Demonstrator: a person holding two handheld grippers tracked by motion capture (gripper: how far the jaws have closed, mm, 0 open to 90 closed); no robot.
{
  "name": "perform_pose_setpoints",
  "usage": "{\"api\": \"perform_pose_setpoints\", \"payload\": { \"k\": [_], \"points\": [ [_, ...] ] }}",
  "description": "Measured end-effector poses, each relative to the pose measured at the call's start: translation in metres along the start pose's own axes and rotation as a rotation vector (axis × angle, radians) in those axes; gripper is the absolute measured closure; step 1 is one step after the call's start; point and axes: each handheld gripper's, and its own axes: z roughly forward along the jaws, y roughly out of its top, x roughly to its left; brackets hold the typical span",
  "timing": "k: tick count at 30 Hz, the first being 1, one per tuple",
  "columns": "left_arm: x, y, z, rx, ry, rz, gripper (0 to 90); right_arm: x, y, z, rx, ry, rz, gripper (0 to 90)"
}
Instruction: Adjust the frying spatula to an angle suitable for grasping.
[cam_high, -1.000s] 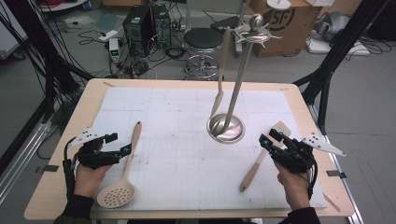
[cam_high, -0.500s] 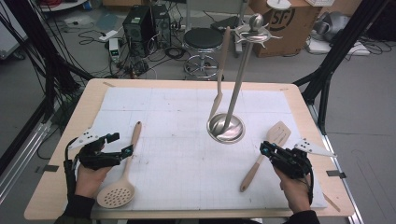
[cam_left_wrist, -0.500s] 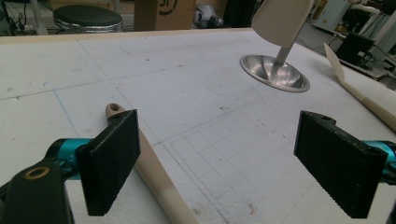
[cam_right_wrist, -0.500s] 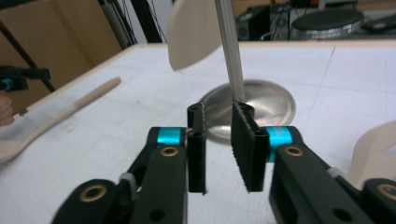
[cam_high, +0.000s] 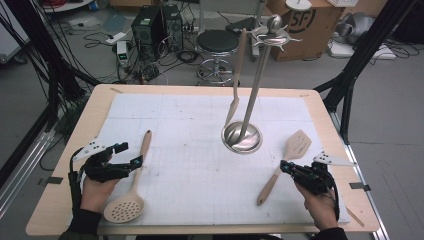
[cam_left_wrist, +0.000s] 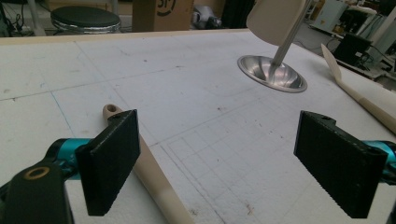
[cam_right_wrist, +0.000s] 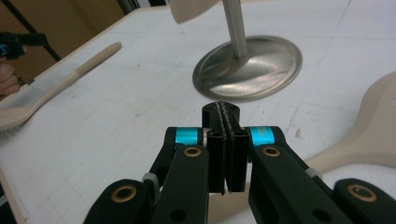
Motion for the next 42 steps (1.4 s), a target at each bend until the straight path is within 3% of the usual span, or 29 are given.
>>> {"api": "perform_pose_setpoints", "payload": {
  "k": [9, 18, 24, 28, 36, 42],
  "points": [
    [-0.001, 0.0, 0.001, 0.004, 0.001, 0.002, 15.1, -0.016, -0.009, 0.004, 0.114, 0.07, 0.103, 89.5],
    [-0.001, 0.0, 0.0, 0.002, 0.005, 0.003, 15.1, -0.023, -0.027, 0.01, 0.202, 0.11, 0.159, 89.8],
    [-0.001, -0.001, 0.001, 0.007, 0.004, 0.002, 15.1, -0.024, -0.038, 0.016, 0.27, 0.125, 0.171, 89.9],
    [-0.001, -0.001, 0.001, 0.011, 0.009, 0.004, 15.1, -0.022, -0.041, 0.021, 0.301, 0.121, 0.143, 90.0],
    [-0.002, -0.001, 0.003, 0.013, 0.006, 0.003, 15.1, -0.02, -0.035, 0.027, 0.283, 0.136, 0.148, 90.0],
    [0.0, -0.001, 0.001, 0.011, 0.005, 0.0, 15.1, -0.02, -0.038, 0.027, 0.317, 0.145, 0.141, 90.0]
  ]
}}
